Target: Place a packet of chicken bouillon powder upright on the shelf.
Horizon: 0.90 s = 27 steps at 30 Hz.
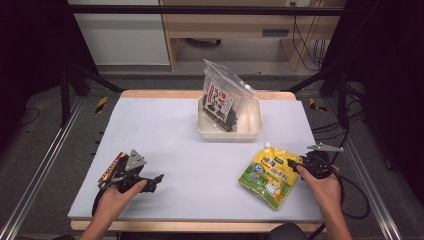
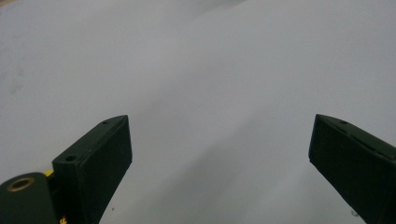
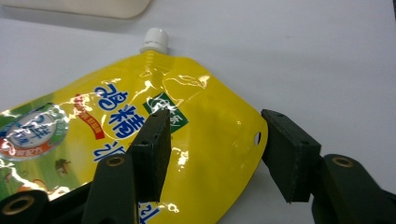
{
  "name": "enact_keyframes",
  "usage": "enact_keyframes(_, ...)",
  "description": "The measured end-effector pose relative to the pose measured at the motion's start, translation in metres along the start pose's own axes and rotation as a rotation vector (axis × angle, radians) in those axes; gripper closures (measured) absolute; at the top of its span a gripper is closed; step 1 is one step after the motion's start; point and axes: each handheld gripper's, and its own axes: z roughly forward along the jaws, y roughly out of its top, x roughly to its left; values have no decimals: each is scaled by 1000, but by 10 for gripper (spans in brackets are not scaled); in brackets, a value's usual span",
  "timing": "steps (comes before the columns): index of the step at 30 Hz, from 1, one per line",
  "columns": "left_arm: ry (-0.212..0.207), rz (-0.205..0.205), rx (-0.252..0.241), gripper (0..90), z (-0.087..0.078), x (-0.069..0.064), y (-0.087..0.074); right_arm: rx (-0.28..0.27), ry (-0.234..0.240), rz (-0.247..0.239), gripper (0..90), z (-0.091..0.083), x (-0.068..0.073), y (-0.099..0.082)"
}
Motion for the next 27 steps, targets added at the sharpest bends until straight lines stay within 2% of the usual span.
enact_keyframes(5,1,-4,-3,59,0,0,0,-16,24,-7,500,-3,7,2)
enact_keyframes(12,-4,2,3,59,0,0,0,9,20,-14,551,2,12,1)
enact_keyframes(13,-4,2,4,59,1,-1,0,21,8,-13,587,5,11,1)
enact_keyframes(14,-4,2,4,59,1,-1,0,21,8,-13,587,5,11,1)
enact_keyframes(18,-5,3,3,59,0,-1,1,63,-46,13,756,12,5,3)
enact_keyframes(19,-5,3,3,59,0,-1,1,63,-46,13,756,12,5,3)
enact_keyframes(20,-5,3,3,59,0,-1,1,71,-59,16,825,14,3,4)
enact_keyframes(22,-6,3,3,59,0,-1,1,76,-41,30,875,14,3,6)
enact_keyframes(27,-2,0,-2,59,-1,0,1,62,-32,-7,900,8,8,14)
